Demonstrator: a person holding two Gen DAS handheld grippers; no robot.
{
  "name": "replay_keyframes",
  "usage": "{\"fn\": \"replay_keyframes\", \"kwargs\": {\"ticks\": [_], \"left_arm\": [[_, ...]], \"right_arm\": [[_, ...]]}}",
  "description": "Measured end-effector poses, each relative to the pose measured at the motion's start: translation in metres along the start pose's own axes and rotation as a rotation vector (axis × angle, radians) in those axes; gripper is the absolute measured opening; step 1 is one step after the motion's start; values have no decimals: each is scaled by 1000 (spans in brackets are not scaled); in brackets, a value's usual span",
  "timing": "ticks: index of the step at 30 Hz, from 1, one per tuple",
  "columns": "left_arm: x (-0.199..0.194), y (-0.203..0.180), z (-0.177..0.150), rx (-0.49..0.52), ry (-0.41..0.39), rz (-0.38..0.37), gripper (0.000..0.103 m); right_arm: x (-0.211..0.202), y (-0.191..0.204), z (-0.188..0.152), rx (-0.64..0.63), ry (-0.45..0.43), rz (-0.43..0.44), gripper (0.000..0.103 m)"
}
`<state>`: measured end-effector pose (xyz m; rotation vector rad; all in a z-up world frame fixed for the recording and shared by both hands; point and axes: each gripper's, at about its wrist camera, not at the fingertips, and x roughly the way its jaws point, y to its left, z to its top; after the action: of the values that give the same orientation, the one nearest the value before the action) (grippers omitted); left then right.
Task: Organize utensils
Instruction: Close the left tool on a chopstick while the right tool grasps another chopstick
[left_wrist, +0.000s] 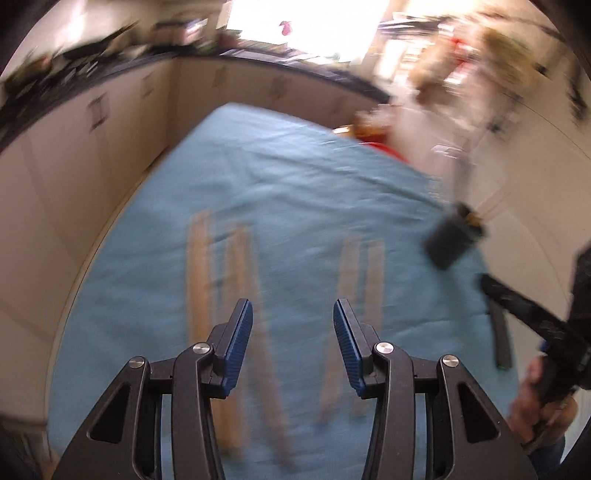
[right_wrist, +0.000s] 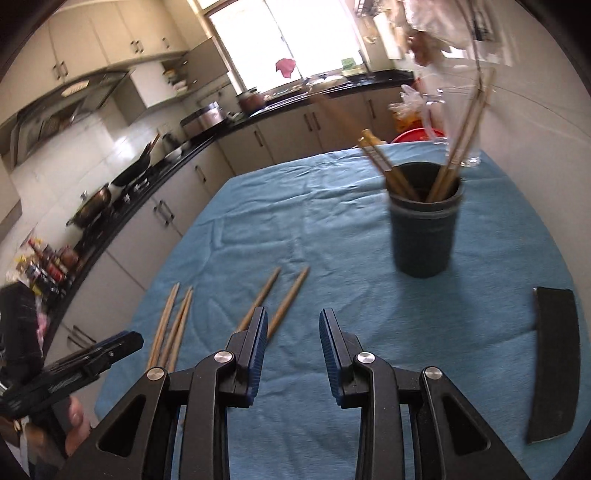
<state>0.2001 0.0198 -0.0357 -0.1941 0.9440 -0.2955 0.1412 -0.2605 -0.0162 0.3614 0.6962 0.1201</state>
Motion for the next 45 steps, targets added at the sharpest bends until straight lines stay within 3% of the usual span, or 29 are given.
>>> {"fn": "replay_keyframes", "kwargs": {"ticks": [4,8,13,16,21,28,32,39,45], "left_arm": [[19,63,1,-130,74,12,44],[38,78,8,-140,120,2,40],[50,68,17,-108,131,-11,33],[55,68,20,-91,139,36,20],[59,67,26,-69,152,20,19],[70,60,38,-34,148,90,18],[74,67,45,-66,150,104,12],[59,74,31,-61,170,97,9],[48,86,21,-88,171,80,9]], "right_arm": [[11,21,-5,-29,15,7,32],[19,40,-11,-67,34,11,32],[21,47,-15,-91,43,-3,32],[22,46,-14,-89,43,-10,32],[24,45,-17,-81,50,-6,32],[29,45,-18,-75,69,5,32],[35,49,-17,-81,91,21,32],[63,70,-7,-109,210,96,32],[118,108,0,-118,364,166,32]]}}
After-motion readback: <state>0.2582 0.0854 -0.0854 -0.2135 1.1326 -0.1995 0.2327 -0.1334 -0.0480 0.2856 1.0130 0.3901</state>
